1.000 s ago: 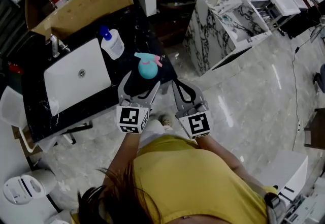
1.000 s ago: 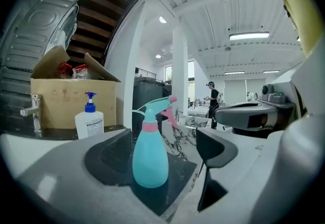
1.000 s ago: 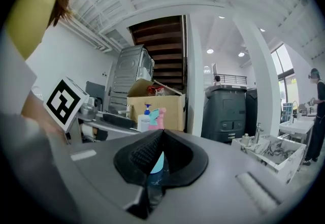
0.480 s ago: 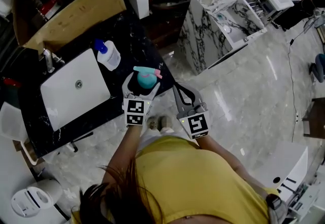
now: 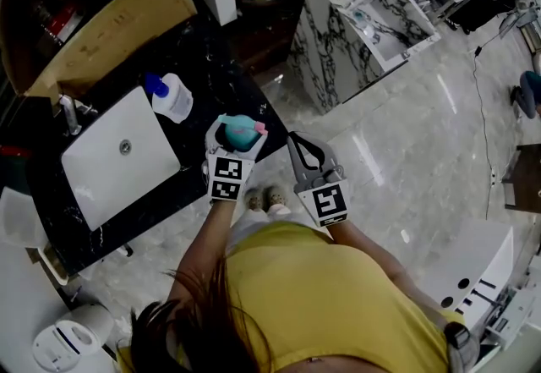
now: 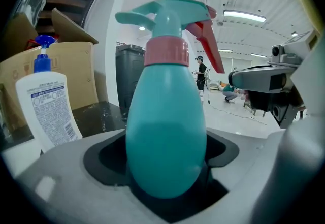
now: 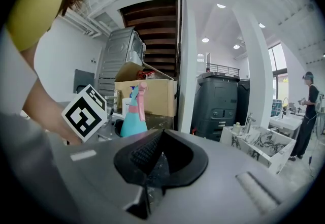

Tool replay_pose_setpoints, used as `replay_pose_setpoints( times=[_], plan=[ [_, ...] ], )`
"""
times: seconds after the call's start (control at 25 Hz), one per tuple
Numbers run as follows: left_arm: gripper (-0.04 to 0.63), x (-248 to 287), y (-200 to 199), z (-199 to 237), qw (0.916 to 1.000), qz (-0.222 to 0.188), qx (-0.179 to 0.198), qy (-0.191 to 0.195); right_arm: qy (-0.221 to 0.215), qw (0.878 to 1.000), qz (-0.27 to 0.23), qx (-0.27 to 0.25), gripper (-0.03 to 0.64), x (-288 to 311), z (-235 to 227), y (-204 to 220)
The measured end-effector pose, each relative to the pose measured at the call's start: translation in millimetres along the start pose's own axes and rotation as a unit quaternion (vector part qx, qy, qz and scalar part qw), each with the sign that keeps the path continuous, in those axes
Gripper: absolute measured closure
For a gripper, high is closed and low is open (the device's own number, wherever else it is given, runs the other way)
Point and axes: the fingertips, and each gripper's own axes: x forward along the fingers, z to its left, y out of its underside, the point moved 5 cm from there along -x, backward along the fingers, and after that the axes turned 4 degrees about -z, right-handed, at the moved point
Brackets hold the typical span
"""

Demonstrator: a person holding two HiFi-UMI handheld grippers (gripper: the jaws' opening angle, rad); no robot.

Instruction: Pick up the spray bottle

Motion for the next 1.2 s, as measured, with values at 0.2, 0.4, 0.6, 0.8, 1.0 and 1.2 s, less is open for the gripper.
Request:
replay_pose_setpoints(
  times=[0.2,0.4,0.6,0.8,1.0,1.2],
  plan=[
    [0.181,-3,-1,4,0.9999,-0.01,0.003,0.005,0.004,1.0,0.0,0.0,0.615,0,1,2],
    [0.181,-17,-18,5,0.9997,-0.021,0.014,0.005,0.004,1.0,-0.008,0.001,0.615,0,4,-4],
    [0.181,-41,-51,2,0.9979,-0.058,0.029,-0.002,-0.002,1.0,-0.02,-0.006,0.615,0,10,-12],
    [0.181,-72,-87,1,0.9946,-0.1,0.02,-0.017,-0.003,0.999,-0.042,-0.008,0.615,-1,13,-26],
    [0.181,-107,-114,0,0.9895,-0.138,0.014,-0.041,0.007,0.998,-0.067,-0.011,0.615,-6,10,-47],
    [0.181,-137,-124,2,0.9867,-0.146,0.006,-0.071,0.03,0.996,-0.085,-0.016,0.615,-17,3,-68]
  ],
)
